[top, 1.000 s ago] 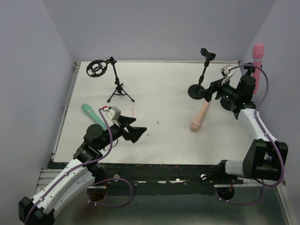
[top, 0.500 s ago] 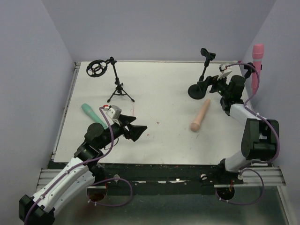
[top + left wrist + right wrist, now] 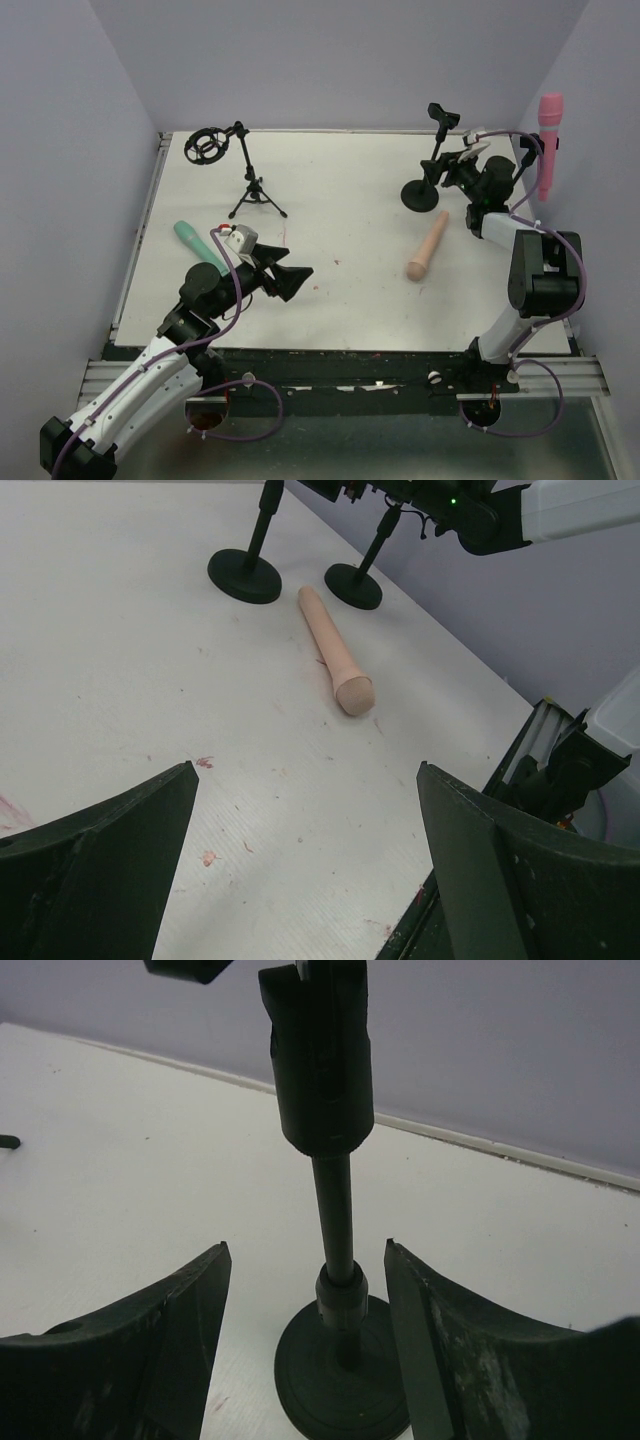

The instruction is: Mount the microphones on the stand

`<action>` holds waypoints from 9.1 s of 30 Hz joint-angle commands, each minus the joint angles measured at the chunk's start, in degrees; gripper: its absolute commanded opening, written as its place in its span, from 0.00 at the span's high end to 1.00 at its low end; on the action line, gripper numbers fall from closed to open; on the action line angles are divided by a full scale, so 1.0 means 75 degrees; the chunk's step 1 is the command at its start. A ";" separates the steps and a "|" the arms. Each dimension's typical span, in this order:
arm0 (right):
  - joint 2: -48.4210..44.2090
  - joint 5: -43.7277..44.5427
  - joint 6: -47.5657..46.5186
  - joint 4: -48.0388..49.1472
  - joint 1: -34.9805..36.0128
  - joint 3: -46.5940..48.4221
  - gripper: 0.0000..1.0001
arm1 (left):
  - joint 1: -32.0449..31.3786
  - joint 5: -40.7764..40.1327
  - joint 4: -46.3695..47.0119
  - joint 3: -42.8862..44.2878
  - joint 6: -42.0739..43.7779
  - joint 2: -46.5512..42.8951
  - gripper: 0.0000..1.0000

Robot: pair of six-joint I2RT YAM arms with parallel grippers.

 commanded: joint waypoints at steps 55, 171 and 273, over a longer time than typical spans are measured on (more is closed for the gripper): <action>-0.0292 -0.1844 0.0579 0.1248 0.0348 -0.0242 0.88 | 0.0027 -0.0052 0.0012 0.0435 0.0053 0.0310 0.01; 0.0468 0.0662 -1.3694 -1.2839 0.0829 0.2101 0.06 | 0.0027 -0.0263 -0.3023 0.0916 0.3322 -0.1143 0.01; -0.2916 -0.1117 -0.5199 -1.1854 0.0735 0.1561 0.88 | -0.0946 0.0885 0.1981 0.0246 -0.2433 0.0391 0.01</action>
